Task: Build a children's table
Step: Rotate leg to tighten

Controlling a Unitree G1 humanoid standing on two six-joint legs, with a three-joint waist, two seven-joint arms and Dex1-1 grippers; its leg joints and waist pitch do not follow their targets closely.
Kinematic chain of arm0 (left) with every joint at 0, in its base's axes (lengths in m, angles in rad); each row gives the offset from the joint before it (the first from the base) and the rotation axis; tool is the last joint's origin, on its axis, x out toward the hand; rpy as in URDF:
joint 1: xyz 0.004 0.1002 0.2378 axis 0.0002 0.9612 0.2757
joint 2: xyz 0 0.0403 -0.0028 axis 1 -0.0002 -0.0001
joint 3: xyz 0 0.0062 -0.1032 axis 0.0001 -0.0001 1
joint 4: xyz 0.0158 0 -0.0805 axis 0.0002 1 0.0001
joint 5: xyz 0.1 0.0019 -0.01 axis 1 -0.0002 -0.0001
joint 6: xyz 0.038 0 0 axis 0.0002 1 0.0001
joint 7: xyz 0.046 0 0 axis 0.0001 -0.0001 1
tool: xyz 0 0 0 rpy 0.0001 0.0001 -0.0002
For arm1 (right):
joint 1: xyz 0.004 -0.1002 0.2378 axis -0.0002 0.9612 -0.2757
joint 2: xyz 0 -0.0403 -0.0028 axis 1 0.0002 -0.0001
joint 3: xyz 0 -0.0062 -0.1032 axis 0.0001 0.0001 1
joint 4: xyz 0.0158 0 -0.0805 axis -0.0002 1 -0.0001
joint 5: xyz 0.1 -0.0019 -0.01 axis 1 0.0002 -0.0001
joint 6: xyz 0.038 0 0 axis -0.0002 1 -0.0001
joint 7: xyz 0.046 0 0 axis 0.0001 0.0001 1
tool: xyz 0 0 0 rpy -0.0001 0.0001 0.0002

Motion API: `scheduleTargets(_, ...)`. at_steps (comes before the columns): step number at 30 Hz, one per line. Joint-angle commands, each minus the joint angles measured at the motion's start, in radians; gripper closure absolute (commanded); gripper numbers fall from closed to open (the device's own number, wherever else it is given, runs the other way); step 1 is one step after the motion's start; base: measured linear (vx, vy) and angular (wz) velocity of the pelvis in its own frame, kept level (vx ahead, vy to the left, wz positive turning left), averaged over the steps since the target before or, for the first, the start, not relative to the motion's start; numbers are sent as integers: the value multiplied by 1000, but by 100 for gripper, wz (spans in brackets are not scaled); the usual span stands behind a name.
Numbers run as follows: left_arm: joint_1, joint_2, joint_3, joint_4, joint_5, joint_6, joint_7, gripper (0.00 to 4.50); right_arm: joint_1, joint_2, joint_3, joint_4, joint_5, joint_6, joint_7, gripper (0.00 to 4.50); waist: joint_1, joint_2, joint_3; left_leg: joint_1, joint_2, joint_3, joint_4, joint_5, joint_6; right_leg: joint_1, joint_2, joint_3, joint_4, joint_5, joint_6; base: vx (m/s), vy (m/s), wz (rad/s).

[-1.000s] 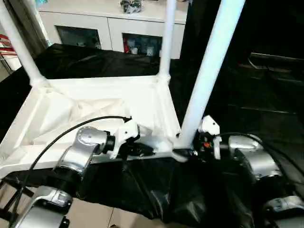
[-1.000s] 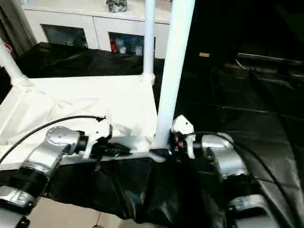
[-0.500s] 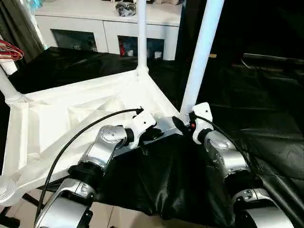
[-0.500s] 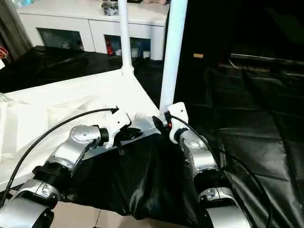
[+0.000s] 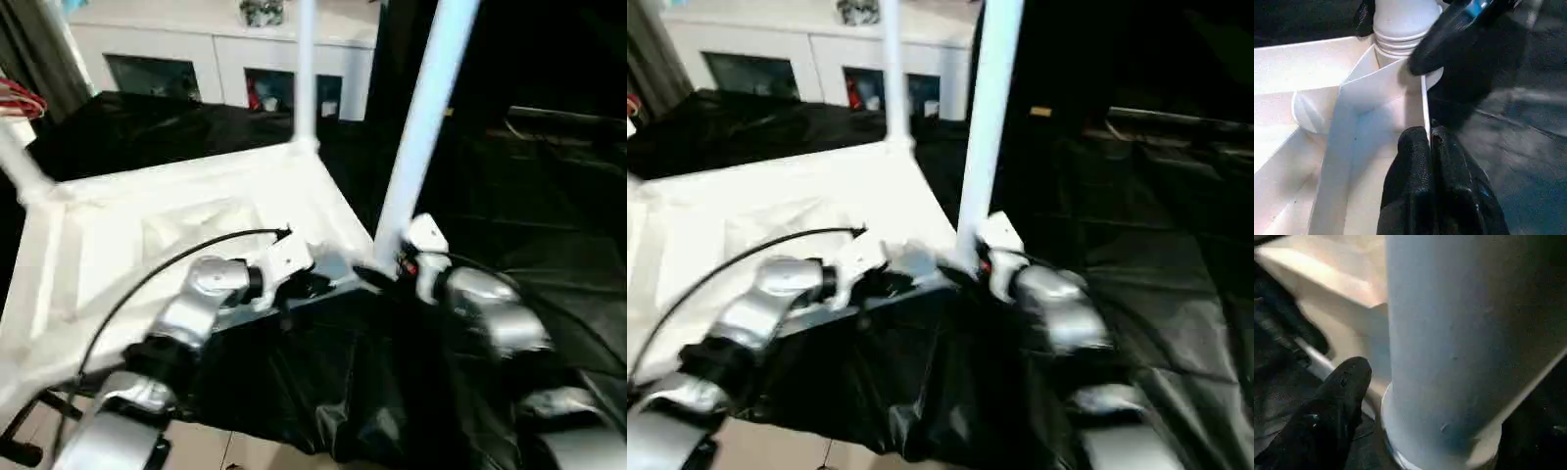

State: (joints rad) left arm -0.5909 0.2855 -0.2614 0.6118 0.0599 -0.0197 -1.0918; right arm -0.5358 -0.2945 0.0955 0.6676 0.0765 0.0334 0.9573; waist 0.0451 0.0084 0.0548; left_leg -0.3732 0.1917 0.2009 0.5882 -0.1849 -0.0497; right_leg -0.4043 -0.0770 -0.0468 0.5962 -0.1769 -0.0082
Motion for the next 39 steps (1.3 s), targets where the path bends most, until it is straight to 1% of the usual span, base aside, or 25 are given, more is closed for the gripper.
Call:
scheduleTargets(1,6,0,-34,-35,-8,-9,-58,450,16,-5,48,-50,27,10,108,67,3,0,-69,16,46,-13,-61,-175,90,49,-61,35,-53,-84,-290,0,0,0)
scheduleTargets(2,10,9,-35,-41,-12,-5,-76,450,21,-16,53,-61,33,15,137,82,6,-1,-67,18,47,-14,-64,-205,76,48,-61,35,-60,-144,-279,0,0,0)
scheduleTargets(3,12,21,-38,-45,-17,-2,-95,450,25,-29,60,-71,39,21,168,82,7,-1,-66,18,47,-14,-65,-213,72,47,-61,36,-61,-160,-275,0,0,0)
scheduleTargets(6,18,48,-46,-56,-23,4,-136,450,31,-53,72,-90,47,33,223,111,9,-1,-65,20,47,-15,-68,-234,51,45,-61,37,-64,-206,-263,0,0,0)
scheduleTargets(8,25,75,-47,-66,-32,9,-168,450,37,-75,85,-111,55,52,280,135,10,-1,-65,20,48,-15,-68,-228,49,44,-60,37,-62,-197,-261,0,0,0)
scheduleTargets(10,26,88,-46,-71,-36,16,-185,450,40,-84,92,-121,58,61,305,141,11,0,-66,20,47,-16,-67,-224,50,44,-61,37,-61,-190,-263,0,0,0)
scheduleTargets(11,27,92,-46,-74,-37,21,-192,450,40,-86,94,-123,57,62,312,155,12,-1,-68,20,47,-15,-66,-206,50,45,-61,37,-58,-166,-268,0,0,0)
scheduleTargets(12,27,95,-46,-75,-38,23,-197,450,42,-88,97,-126,57,65,319,155,13,-1,-68,20,47,-15,-65,-199,52,45,-61,37,-57,-155,-270,0,0,0)
scheduleTargets(14,28,98,-43,-77,-39,24,-202,450,47,-94,104,-138,57,70,333,175,14,-1,-68,19,46,-14,-65,-189,57,46,-61,37,-56,-141,-275,0,0,0)
scheduleTargets(18,29,98,-42,-81,-44,23,-193,450,59,-90,113,-153,59,76,335,183,15,-1,-68,19,46,-14,-64,-188,57,46,-62,37,-57,-149,-274,0,0,0)
scheduleTargets(22,24,64,-32,-76,-41,22,-131,450,74,-65,105,-157,59,73,294,185,15,-2,-68,20,46,-15,-65,-202,50,45,-62,38,-60,-176,-265,0,0,0)
scheduleTargets(23,15,36,-21,-63,-34,34,-74,450,76,-40,88,-143,52,66,234,185,16,-1,-67,22,46,-15,-65,-208,46,43,-61,37,-61,-183,-263,0,0,0)
scheduleTargets(24,12,29,-19,-60,-33,37,-61,450,75,-33,83,-137,49,64,214,185,13,-1,-64,23,46,-14,-67,-222,37,39,-61,39,-64,-202,-260,0,0,0)
scheduleTargets(25,7,11,-15,-56,-31,45,-35,450,73,-14,71,-122,42,50,163,185,13,-1,-64,24,45,-16,-68,-233,32,40,-62,38,-66,-218,-257,0,0,0)
scheduleTargets(26,2,-7,-11,-51,-27,55,-5,450,71,7,57,-106,39,39,113,185,9,-3,-64,23,43,-18,-69,-247,22,43,-65,39,-69,-254,-246,0,0,0)
scheduleTargets(28,-9,-46,-10,-39,-17,70,51,450,57,61,20,-67,36,46,-20,186,0,0,-59,24,41,-20,-72,-281,4,36,-64,40,-79,-324,-223,0,0,0)
scheduleTargets(29,-21,-75,-14,-22,0,74,100,450,46,101,3,-36,24,41,-115,186,-1,2,-61,26,40,-22,-72,-287,-1,37,-66,39,-80,-338,-219,0,0,0)
scheduleTargets(31,-30,-94,-18,-9,11,77,132,450,36,129,-6,-12,12,43,-188,186,-11,0,-61,26,37,-26,-74,-306,-11,37,-64,36,-85,-378,-199,0,0,0)
scheduleTargets(32,-40,-114,-20,8,25,79,173,450,27,155,-11,8,-1,46,-255,186,-14,1,-60,27,38,-25,-74,-309,-9,35,-64,38,-87,-379,-197,0,0,0)
scheduleTargets(33,-47,-125,-20,20,32,80,198,450,21,172,-13,18,-9,47,-292,186,-18,1,-60,23,36,-26,-74,-308,-9,36,-64,38,-87,-379,-194,0,0,0)
scheduleTargets(35,-59,-146,-29,42,57,76,248,450,5,217,-18,44,-30,44,-391,186,-19,0,-60,24,35,-26,-74,-306,-7,34,-62,37,-89,-381,-188,0,0,0)
scheduleTargets(36,-67,-162,-33,55,71,79,282,450,-11,257,-26,67,-41,34,-463,186,-19,-1,-61,24,35,-26,-74,-306,-7,33,-62,38,-89,-382,-185,0,0,0)
scheduleTargets(37,-69,-170,-34,60,77,81,297,450,-20,276,-31,78,-44,27,-495,186,-22,1,-61,25,35,-27,-74,-310,-11,31,-65,38,-89,-388,-186,0,0,0)
scheduleTargets(38,-71,-173,-35,62,80,82,305,450,-26,286,-29,84,-50,18,-507,186,-20,1,-61,24,36,-27,-76,-314,-10,33,-64,37,-90,-389,-181,0,0,0)
scheduleTargets(39,-73,-176,-37,65,86,77,308,450,-33,297,-24,93,-60,-7,-514,186,-19,0,-60,25,37,-26,-75,-317,-9,30,-64,38,-91,-385,-181,0,0,0)
